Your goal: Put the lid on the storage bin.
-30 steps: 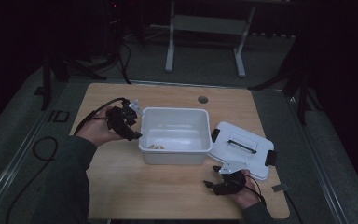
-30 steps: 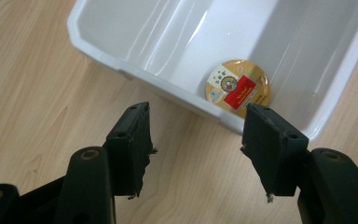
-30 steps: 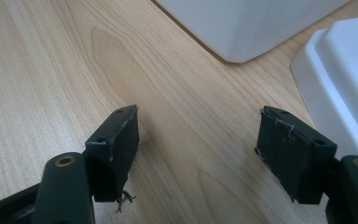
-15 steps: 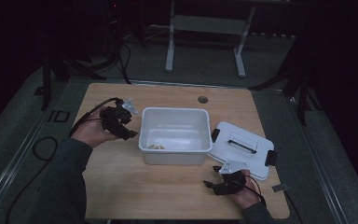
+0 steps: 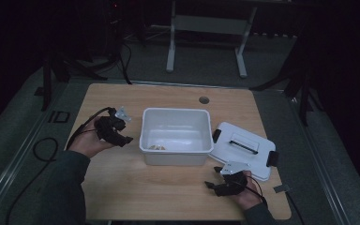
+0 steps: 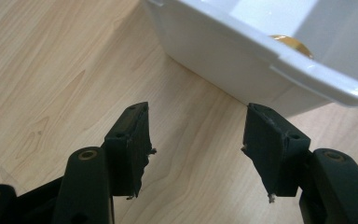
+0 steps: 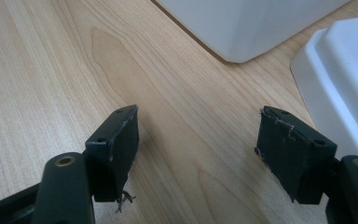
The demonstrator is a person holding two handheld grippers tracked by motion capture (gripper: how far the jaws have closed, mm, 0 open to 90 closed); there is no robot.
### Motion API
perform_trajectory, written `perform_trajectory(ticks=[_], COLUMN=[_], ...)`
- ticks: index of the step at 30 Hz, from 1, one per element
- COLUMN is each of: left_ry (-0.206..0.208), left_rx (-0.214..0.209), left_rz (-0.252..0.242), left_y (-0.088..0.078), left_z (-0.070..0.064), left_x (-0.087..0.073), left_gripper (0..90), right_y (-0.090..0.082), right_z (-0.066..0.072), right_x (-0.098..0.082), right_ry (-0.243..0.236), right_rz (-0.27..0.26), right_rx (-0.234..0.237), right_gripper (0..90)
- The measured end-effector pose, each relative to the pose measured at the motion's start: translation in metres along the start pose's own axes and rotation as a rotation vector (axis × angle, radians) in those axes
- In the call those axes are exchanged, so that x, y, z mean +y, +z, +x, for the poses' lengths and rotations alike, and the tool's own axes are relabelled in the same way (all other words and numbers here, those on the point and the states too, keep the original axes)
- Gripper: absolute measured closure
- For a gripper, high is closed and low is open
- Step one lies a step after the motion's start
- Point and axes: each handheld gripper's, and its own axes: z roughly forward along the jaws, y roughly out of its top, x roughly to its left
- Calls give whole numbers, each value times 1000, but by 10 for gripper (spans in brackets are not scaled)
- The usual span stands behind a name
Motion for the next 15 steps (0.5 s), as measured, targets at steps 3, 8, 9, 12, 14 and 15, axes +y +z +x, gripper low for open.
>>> perform_trajectory(ticks=[3,8,9,12,14,15], left_ry=[-24,-51,-56,-77,-79,-95], left_rx=[14,25,30,34,38,43], left_rz=[-24,-56,-61,-79,-80,-95], left_y=[9,18,21,28,30,33], left_z=[-1,-6,-8,-11,-11,-12], left_x=[-10,-21,-23,-30,-31,-36], left_gripper=[416,409,409,409,408,408], right_y=[0,0,0,0,0,0], right_z=[0,0,0,0,0,0], right_x=[0,0,0,0,0,0], right_ry=[-1,-2,-1,-1,-1,-1], right_rz=[0,0,0,0,0,0], right_rx=[0,-1,-1,-1,0,-1], right_gripper=[290,290,290,290,290,290])
